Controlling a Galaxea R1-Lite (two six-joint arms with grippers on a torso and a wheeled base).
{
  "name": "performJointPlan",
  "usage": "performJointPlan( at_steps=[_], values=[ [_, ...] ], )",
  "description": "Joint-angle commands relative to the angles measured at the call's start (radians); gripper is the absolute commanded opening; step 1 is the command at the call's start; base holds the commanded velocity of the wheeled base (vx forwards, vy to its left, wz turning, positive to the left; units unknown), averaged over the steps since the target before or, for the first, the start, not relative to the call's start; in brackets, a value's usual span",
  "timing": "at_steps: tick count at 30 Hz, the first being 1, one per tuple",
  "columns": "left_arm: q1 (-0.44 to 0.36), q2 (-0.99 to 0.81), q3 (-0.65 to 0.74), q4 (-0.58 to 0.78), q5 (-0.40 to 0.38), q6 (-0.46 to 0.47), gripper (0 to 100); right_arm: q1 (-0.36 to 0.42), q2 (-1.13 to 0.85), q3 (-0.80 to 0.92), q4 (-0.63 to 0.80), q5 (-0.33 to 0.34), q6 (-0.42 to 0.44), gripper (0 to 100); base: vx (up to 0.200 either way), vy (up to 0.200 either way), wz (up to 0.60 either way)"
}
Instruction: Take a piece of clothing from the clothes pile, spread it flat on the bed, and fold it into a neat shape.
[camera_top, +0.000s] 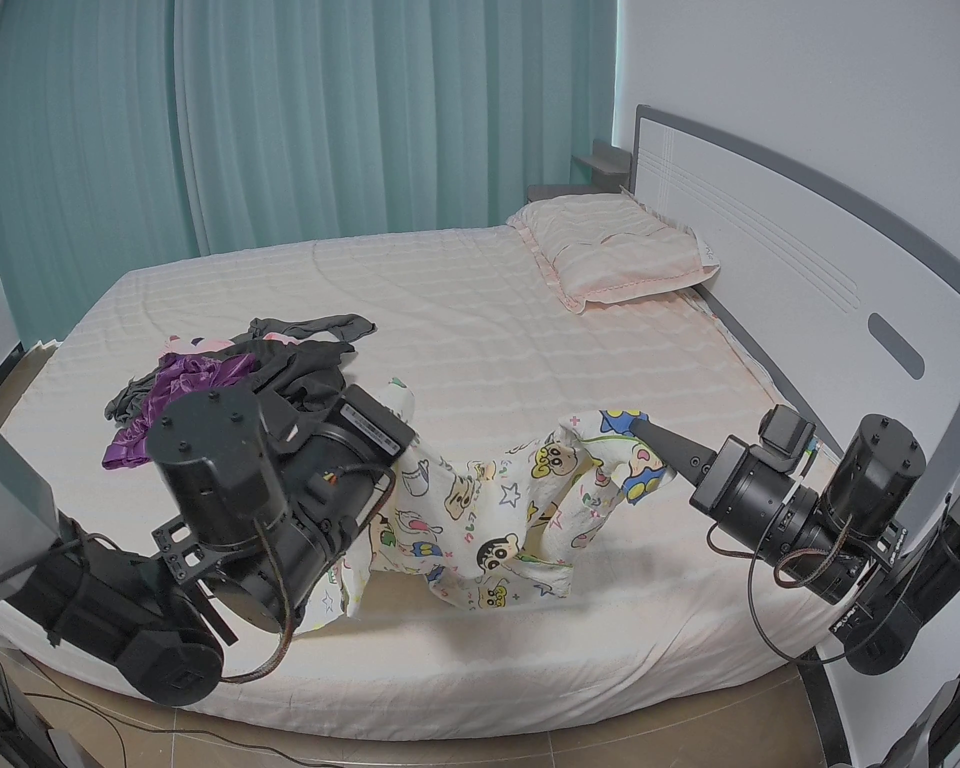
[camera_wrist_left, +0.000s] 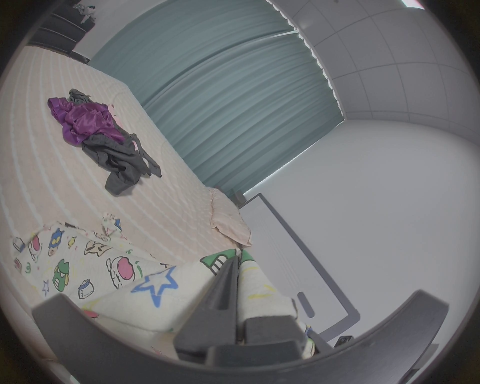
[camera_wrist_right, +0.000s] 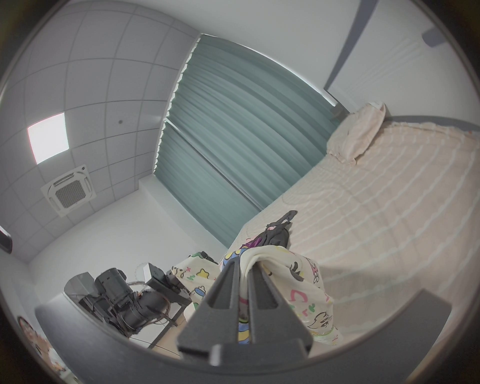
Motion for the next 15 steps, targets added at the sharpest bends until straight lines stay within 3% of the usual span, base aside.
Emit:
performJointPlan(
  at_steps=[1,8,15],
  values=[
    [0.008,-0.101,-0.001,0.004,-0.001,0.026,0,0.014,-0.075,-0.002,-0.014,0.004,-0.056,0,-0.2,0.0,0.0],
    [0.025,-0.215,-0.006,0.004,0.003,0.158,0,0.034,-0.193,-0.076,-0.014,0.006,-0.13,0,-0.029,0.0,0.0],
    [0.059,-0.331,-0.006,0.028,0.003,0.245,0,0.043,-0.293,-0.143,0.046,0.01,-0.141,0,0.0,0.0,0.0]
  ],
)
